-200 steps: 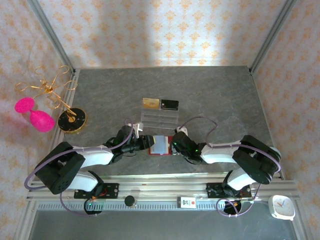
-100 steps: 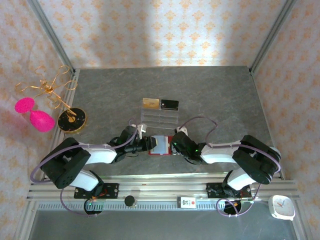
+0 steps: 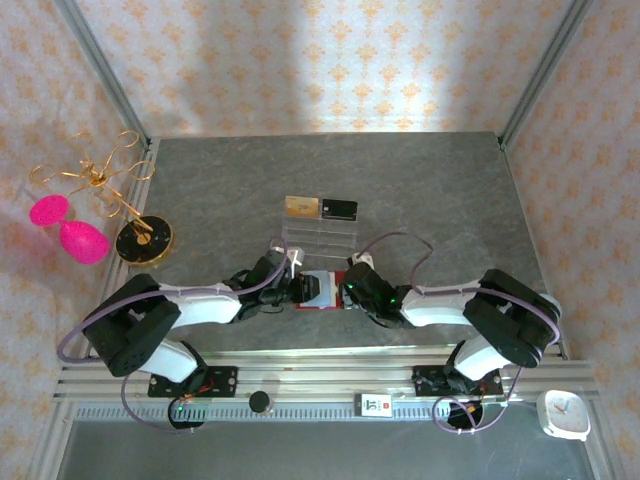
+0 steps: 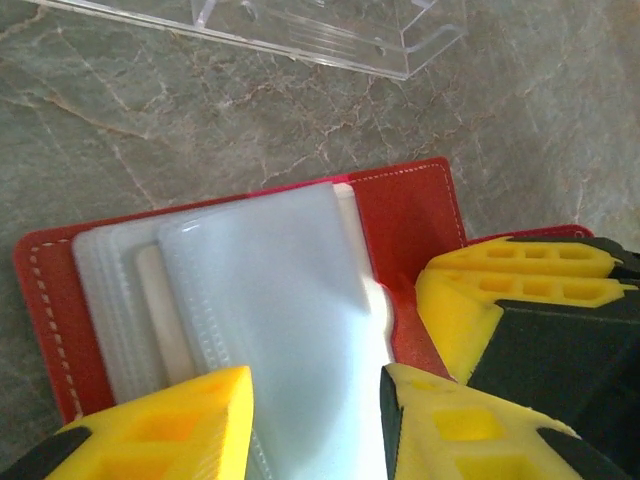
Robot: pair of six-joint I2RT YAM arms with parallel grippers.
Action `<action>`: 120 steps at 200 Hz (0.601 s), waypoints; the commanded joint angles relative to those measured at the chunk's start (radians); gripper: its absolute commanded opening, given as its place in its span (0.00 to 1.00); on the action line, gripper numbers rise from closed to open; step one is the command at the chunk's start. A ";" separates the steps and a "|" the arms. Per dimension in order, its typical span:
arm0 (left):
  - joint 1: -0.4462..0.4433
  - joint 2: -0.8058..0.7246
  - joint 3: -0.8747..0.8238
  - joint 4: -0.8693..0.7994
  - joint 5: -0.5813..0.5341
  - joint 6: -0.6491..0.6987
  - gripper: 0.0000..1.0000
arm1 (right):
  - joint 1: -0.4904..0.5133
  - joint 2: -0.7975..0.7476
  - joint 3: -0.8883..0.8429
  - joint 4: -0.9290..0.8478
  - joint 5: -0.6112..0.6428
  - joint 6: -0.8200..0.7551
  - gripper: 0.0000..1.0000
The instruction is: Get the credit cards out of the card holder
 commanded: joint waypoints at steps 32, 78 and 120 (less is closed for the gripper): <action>-0.037 -0.061 0.036 -0.129 -0.155 0.049 0.39 | -0.005 0.038 0.004 -0.045 -0.032 -0.020 0.13; -0.039 -0.041 0.035 -0.137 -0.158 0.050 0.39 | -0.005 0.038 0.003 -0.045 -0.032 -0.024 0.13; -0.043 -0.004 0.050 -0.142 -0.149 0.058 0.39 | -0.005 0.041 0.004 -0.038 -0.036 -0.023 0.13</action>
